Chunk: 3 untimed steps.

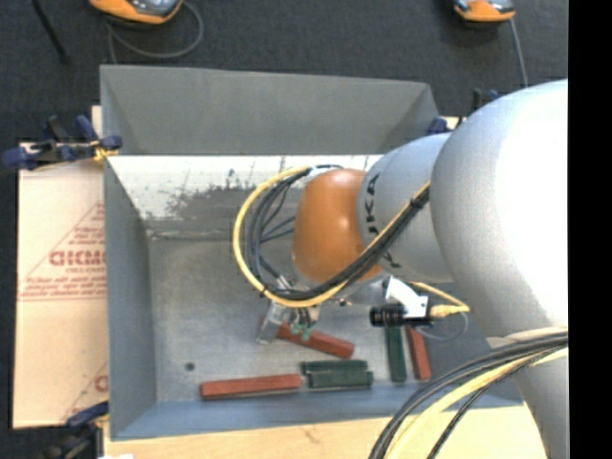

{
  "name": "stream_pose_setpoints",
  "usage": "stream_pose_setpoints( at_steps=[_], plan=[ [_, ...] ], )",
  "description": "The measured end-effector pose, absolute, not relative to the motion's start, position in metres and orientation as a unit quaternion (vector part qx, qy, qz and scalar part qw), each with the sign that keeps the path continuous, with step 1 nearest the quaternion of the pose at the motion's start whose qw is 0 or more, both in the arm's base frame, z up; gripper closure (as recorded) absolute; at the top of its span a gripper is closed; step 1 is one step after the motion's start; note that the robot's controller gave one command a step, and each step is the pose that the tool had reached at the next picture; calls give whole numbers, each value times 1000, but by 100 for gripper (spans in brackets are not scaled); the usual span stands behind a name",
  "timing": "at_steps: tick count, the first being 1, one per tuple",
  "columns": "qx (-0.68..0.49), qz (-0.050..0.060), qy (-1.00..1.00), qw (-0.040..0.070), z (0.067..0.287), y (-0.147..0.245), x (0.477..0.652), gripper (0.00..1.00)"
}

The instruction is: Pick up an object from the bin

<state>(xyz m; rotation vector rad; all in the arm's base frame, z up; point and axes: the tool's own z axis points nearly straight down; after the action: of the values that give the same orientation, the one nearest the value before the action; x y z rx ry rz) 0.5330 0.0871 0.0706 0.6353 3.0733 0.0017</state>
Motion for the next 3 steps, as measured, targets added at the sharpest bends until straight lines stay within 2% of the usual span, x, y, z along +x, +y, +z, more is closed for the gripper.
stream_pose_setpoints(
  at_steps=[1, 2, 3],
  plan=[
    [203, 1, 979, 1, 70, 88, 533, 0],
    [165, -2, 986, 0, 70, 35, 532, 0],
    [165, 0, 986, 0, 70, 39, 532, 100]
  ],
)
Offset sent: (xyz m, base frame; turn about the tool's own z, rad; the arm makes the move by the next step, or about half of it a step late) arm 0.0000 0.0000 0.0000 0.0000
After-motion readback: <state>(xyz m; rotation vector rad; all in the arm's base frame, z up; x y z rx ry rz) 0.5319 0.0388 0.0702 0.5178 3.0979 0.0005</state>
